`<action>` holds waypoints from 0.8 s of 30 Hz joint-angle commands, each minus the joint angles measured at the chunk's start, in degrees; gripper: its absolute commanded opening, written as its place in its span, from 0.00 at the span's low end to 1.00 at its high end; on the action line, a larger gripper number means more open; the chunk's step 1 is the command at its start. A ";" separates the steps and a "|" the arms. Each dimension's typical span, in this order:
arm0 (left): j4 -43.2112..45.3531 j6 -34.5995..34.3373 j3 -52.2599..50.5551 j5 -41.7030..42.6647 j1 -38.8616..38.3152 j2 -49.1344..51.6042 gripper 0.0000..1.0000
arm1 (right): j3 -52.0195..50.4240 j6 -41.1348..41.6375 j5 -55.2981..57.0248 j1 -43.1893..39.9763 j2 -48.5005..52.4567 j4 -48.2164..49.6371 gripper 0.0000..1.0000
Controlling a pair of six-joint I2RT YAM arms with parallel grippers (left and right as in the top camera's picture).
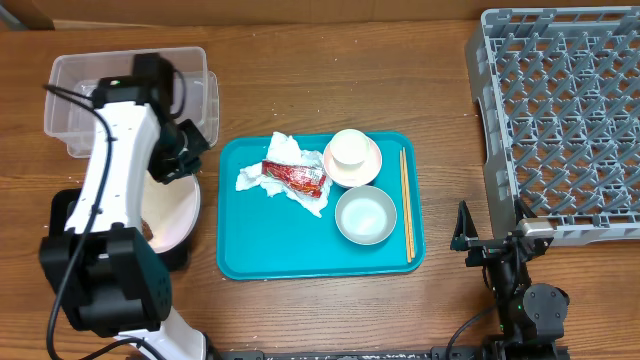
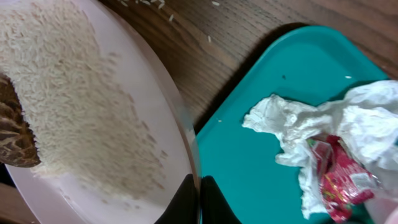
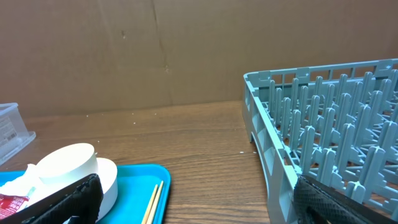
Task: Sort waste into correct bins and load items into the dishwasher
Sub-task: 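Carry the plate left over the black tray with the left gripper, then tilt the plate with the left gripper to dump rice onto black tray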
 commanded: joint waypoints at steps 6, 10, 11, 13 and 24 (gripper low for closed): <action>0.87 9.97 1.38 21.22 10.45 0.39 0.04 | -0.59 0.04 0.31 -0.15 -0.46 0.35 1.00; 0.55 13.14 1.38 28.83 15.34 0.39 0.04 | -0.59 0.04 0.31 -0.15 -0.46 0.35 1.00; 0.24 13.77 1.38 30.32 16.59 0.39 0.04 | -0.59 0.04 0.31 -0.15 -0.46 0.35 1.00; -0.37 15.15 1.38 33.00 18.67 0.39 0.04 | -0.59 0.04 0.31 -0.15 -0.46 0.35 1.00; -2.84 22.86 1.36 50.73 29.24 0.39 0.04 | -0.59 0.04 0.31 -0.15 -0.46 0.35 1.00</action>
